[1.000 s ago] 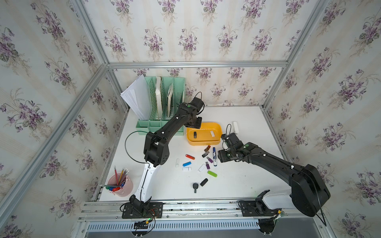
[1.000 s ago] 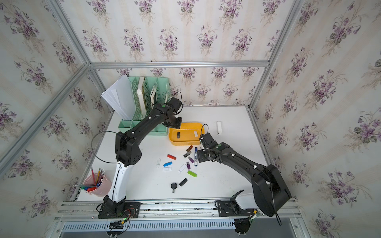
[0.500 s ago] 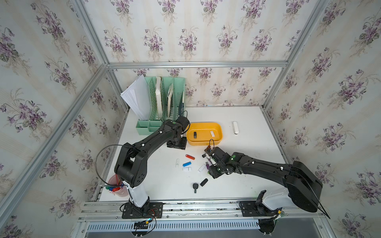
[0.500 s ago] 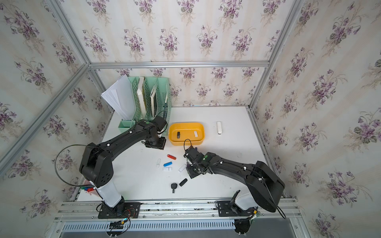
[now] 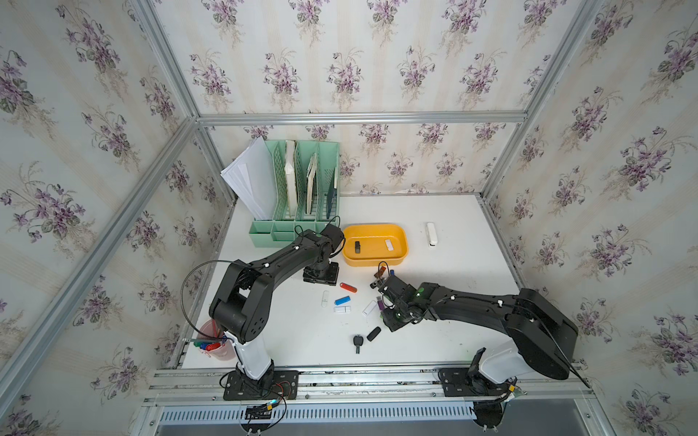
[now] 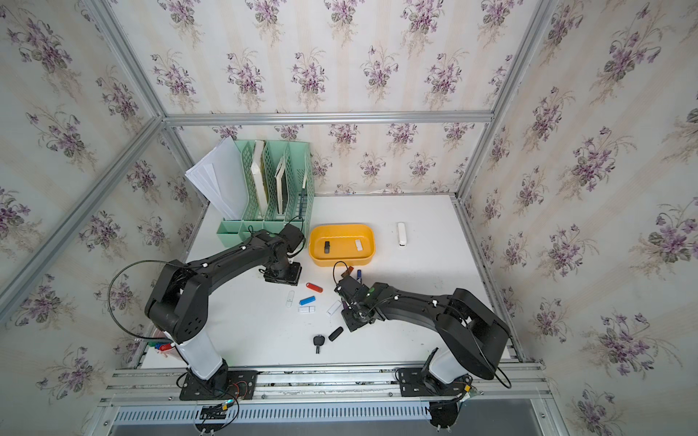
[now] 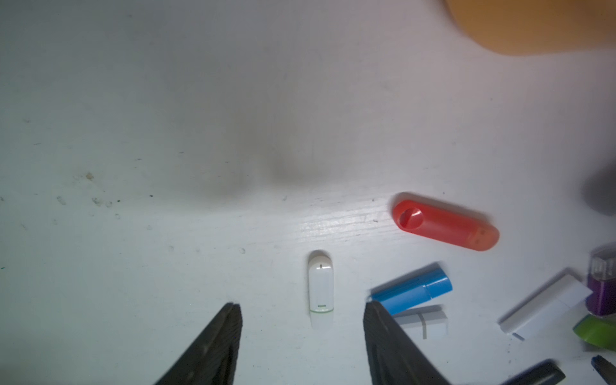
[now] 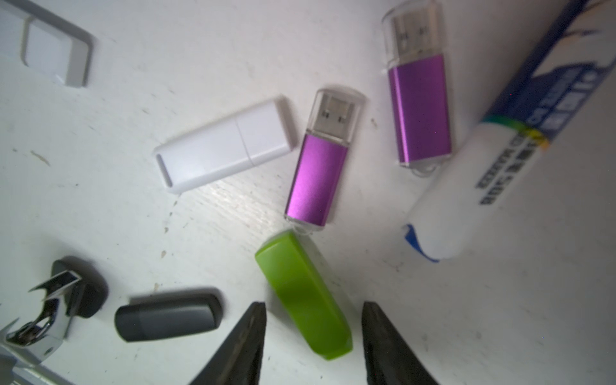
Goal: Put the usb flash drive into the storage box
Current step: Pick up the USB flash from the center of the board.
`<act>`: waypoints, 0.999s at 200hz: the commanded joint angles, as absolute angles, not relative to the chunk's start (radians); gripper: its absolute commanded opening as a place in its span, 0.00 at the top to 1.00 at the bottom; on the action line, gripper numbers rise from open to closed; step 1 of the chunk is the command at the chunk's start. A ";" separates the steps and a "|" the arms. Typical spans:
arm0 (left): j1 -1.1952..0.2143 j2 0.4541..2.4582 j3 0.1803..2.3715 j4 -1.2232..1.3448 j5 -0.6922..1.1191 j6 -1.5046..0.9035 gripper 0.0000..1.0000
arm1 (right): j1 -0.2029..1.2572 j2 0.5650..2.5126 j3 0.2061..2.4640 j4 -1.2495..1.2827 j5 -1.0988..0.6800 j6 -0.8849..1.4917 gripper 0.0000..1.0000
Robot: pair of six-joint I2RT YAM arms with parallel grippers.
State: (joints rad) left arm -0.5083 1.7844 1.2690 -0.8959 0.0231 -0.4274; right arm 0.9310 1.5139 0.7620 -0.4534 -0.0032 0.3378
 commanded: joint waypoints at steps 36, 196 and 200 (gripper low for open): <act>-0.508 1.802 1.224 -0.873 0.049 -0.439 0.37 | 0.946 1.539 0.780 -0.460 0.015 0.346 0.53; -0.517 1.839 1.186 -0.883 0.078 -0.441 0.35 | 0.975 1.554 0.788 -0.486 0.031 0.370 0.75; -0.517 1.839 1.186 -0.884 0.078 -0.443 0.35 | 0.974 1.552 0.789 -0.489 0.031 0.371 0.75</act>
State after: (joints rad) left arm -0.5125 1.8336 1.1873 -0.8768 0.0731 -0.4309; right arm 0.9722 1.5547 0.7860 -0.4507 0.0502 0.3603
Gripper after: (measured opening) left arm 0.648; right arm 0.254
